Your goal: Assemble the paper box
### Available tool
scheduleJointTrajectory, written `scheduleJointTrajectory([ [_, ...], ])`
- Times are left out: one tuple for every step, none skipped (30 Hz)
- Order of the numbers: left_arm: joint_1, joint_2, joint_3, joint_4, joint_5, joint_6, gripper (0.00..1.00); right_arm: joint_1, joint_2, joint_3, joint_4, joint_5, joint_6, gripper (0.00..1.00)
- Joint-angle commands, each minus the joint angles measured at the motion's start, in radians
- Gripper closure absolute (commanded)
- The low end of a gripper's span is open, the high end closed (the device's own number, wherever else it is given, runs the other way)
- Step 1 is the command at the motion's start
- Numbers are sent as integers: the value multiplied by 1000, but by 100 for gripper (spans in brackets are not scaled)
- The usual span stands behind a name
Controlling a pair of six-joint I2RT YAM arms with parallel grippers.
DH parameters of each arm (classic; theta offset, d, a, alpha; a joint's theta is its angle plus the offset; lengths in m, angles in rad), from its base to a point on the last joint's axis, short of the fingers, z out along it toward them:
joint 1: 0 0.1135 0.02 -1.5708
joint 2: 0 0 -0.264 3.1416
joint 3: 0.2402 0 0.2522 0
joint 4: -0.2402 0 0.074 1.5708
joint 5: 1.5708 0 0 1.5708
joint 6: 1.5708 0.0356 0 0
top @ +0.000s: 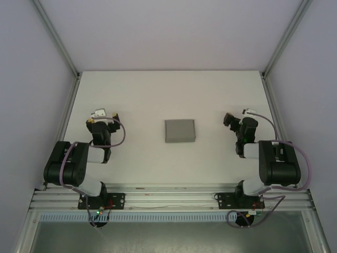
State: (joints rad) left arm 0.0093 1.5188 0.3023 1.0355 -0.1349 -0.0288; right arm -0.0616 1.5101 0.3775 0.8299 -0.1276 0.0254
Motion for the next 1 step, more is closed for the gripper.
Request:
scheduleJointTrajectory([
  [6,-9,16,-34,2,-12,0,6,-13,10,3,28,4,0],
])
